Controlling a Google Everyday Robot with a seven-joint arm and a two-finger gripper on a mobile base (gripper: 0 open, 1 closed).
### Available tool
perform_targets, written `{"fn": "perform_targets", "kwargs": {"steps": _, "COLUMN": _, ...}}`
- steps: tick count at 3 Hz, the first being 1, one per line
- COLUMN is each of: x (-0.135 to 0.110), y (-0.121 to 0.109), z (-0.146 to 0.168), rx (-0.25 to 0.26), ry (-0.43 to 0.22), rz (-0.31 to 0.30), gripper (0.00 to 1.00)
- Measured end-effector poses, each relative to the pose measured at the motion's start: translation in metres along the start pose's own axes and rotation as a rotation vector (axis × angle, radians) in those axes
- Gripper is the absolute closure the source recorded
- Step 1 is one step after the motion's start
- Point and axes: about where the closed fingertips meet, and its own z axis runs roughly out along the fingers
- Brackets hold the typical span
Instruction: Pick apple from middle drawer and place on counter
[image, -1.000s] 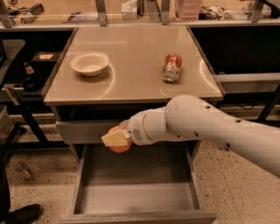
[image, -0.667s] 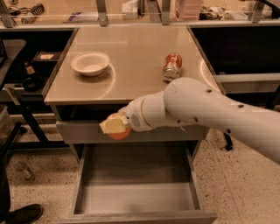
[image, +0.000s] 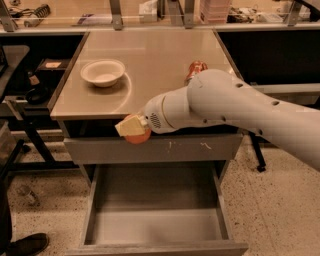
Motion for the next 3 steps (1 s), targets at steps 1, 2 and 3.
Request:
{"fn": "perform_targets", "kwargs": {"steps": 1, "x": -0.015, "y": -0.011, "z": -0.002, "rx": 0.013, "ry": -0.017, "rz": 0.004, "gripper": 1.0}}
{"fn": "perform_targets", "kwargs": {"steps": 2, "x": -0.043, "y": -0.034, "z": -0.007, "rx": 0.025, "ry": -0.034, "rz": 0.005, "gripper": 1.0}}
{"fn": "perform_targets", "kwargs": {"steps": 3, "x": -0.098, "y": -0.077, "z": 0.011, "rx": 0.011, "ry": -0.035, "rz": -0.004, "gripper": 1.0}}
